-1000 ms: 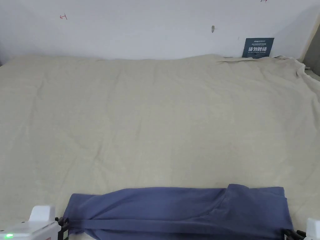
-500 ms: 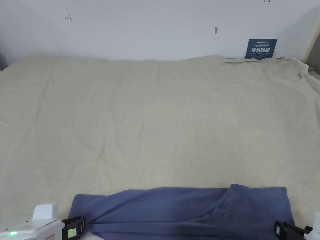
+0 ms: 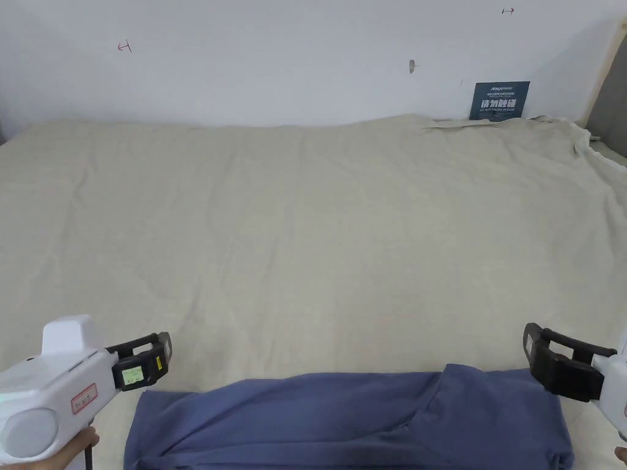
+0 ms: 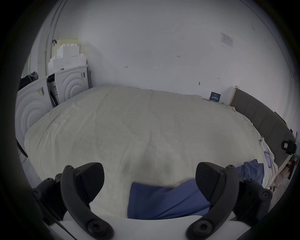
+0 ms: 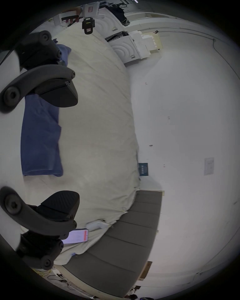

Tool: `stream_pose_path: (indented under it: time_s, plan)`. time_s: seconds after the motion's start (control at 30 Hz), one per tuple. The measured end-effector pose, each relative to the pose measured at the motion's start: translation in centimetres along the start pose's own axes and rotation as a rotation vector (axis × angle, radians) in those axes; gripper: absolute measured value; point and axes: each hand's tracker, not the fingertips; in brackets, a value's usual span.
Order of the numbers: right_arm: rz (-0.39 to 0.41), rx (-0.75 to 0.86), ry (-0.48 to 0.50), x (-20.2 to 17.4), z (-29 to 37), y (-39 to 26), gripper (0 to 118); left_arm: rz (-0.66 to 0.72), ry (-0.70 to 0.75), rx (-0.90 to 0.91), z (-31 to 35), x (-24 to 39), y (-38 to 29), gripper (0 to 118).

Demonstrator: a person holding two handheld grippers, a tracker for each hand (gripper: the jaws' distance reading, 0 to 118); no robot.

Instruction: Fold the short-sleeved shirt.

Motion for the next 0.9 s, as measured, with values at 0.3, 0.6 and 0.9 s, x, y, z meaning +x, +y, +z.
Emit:
stream_pose_path:
  time_s: [0.3, 0.6, 0.9]
  plan:
    - [0.037, 0.068, -0.031, -1.9, 0.8, 0.4, 60, -0.054, -0.026, 0.071, -0.6, 2.7, -0.9, 41]
    - [0.045, 0.08, -0.027, -2.1, 0.6, 0.7, 0, -0.029, -0.1, 0.007, -0.3, 1.7, -0.9, 0]
    - [0.056, 0.073, -0.02, -2.2, 0.4, 1.0, 0, 0.099, -0.217, -0.202, -2.0, -2.9, -1.0, 0]
